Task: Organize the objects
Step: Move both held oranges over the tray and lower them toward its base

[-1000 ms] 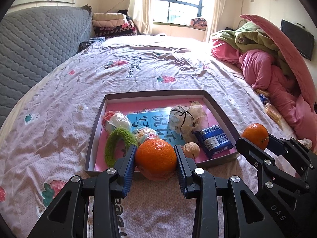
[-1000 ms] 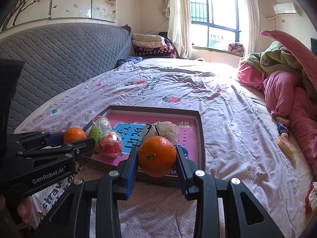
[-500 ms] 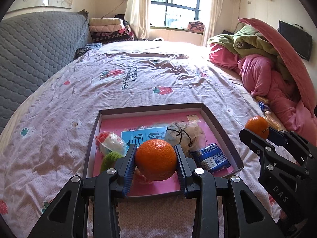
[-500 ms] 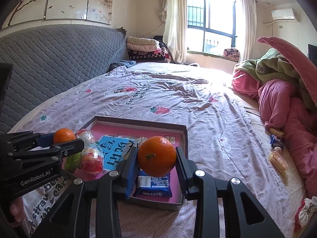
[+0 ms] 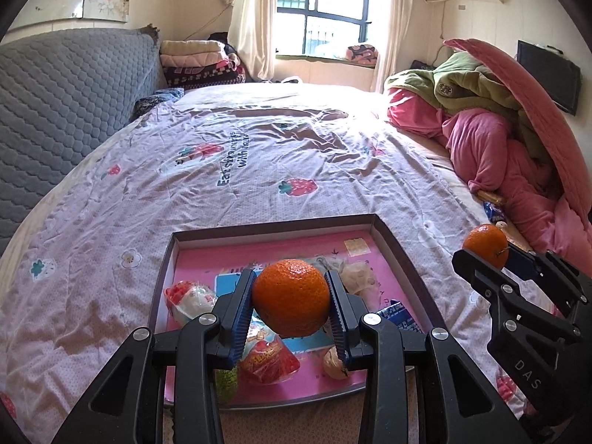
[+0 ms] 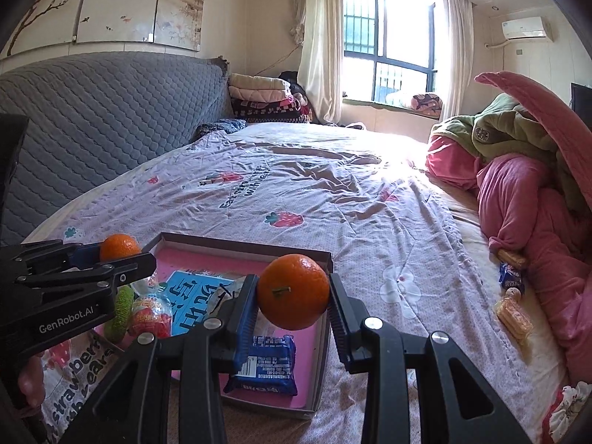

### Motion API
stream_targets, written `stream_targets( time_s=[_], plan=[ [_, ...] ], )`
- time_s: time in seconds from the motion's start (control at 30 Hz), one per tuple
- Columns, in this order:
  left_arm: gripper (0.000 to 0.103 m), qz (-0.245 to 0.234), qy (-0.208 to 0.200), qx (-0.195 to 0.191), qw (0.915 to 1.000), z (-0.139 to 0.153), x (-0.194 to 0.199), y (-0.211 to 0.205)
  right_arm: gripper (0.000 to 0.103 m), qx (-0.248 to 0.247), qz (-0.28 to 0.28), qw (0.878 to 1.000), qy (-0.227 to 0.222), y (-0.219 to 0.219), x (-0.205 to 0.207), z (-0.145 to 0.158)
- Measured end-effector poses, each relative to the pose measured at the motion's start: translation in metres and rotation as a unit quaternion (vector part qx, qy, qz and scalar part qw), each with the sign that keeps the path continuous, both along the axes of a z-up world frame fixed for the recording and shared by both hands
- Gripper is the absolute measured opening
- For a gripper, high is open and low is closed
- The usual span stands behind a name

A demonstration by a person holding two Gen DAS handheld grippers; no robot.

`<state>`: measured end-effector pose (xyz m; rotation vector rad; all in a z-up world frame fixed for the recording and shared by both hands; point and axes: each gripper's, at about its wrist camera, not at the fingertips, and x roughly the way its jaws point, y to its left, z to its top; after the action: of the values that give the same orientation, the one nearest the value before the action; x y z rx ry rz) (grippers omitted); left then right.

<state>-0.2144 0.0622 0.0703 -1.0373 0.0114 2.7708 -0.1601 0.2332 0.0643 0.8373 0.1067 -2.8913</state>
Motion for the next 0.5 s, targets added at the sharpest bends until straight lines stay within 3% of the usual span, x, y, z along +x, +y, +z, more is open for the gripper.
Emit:
stream_targets(
  time_s=[0.17, 0.5],
  plan=[
    [0.038, -0.005, -0.001, 0.0, 1.0, -0.003, -0.009, 0.007, 0.037, 0.005, 0.001, 1.0, -0.001, 0.001, -0.006, -0.001],
    [0.038, -0.014, -0.039, -0.003, 0.9991, -0.042, -0.018, 0.015, 0.037, 0.011, 0.011, 0.999, -0.049, -0.004, -0.018, -0.027]
  ],
)
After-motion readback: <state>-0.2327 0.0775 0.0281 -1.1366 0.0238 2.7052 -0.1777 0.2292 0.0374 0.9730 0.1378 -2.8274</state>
